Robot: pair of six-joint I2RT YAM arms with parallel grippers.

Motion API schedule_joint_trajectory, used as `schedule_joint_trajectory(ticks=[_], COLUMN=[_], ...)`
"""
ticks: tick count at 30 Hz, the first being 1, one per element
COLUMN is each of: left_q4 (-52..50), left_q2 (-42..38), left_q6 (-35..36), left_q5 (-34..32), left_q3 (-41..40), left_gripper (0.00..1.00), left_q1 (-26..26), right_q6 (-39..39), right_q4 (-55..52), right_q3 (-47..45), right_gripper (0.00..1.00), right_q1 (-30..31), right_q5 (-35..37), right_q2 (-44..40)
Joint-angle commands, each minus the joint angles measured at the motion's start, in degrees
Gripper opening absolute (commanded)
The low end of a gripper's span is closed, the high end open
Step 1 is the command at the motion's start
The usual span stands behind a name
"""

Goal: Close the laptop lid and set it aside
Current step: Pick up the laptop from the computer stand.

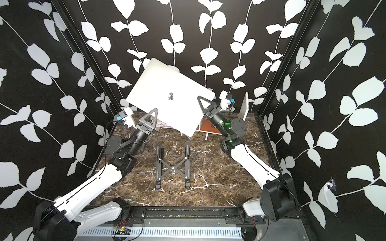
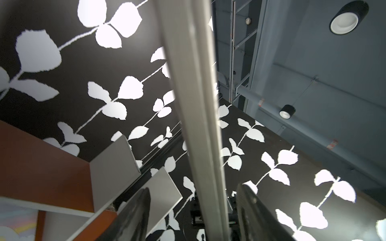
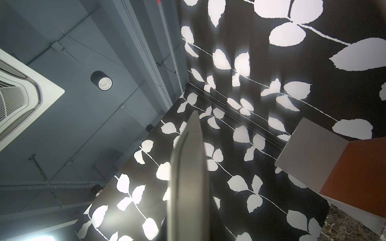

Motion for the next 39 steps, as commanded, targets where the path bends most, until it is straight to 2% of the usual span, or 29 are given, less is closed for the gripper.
schedule_joint_trajectory(ticks=[1,7,14,19,26,29,30,33,35,37,39], left_q4=[4.8,6.9,11.1,14.5,14.3,15.0,15.8,18.4,21.0,23.6,24.8], left_q2=[0.5,2.0,6.2,8.0,5.9,5.2,5.1,4.7,5.1,5.8,6.2], left_q6=[1.0,-0.6,-3.6,-4.7,-3.3,-3.8,-4.0,-5.4,-7.1,-8.8,-10.1], left_q5=[-1.2,-1.3,-0.2,-0.9,-5.1,-7.8,-8.8,-12.4,-14.8,-16.2,-16.7], left_q3=[2.2,2.9,4.7,4.9,2.8,1.8,1.5,0.3,-0.4,-1.0,-1.2], left_gripper=[0.5,0.31,0.23,0.02,0.0,0.0,0.0,0.0,0.0,0.0,0.0], left_q1=[-0.8,-1.0,-1.7,-1.9,-1.9,-1.9,-1.9,-1.8,-1.2,-0.4,0.4], right_q6=[2.4,2.6,2.4,2.4,-0.9,-7.0,-10.2,-26.1,-36.2,-41.8,-45.5], right_q4=[12.6,13.1,13.4,14.0,10.2,3.7,0.3,-18.2,-31.4,-37.8,-41.4], right_q3=[3.4,3.7,4.1,4.4,3.4,1.5,0.8,-0.3,-1.8,-5.0,-7.5], right_gripper=[0.0,0.0,0.0,0.0,0.01,0.34,0.42,0.64,0.75,0.83,0.87], right_q1=[-0.1,-0.1,-0.1,-0.1,-0.3,-0.7,-1.0,-1.3,-1.3,-1.7,-2.6], right_q5=[4.0,4.1,4.1,4.3,2.5,0.0,-1.0,-1.5,2.2,8.9,14.5], right_q2=[-2.1,-0.9,0.0,0.6,-0.9,-3.7,-5.0,-10.9,-15.7,-20.4,-24.4])
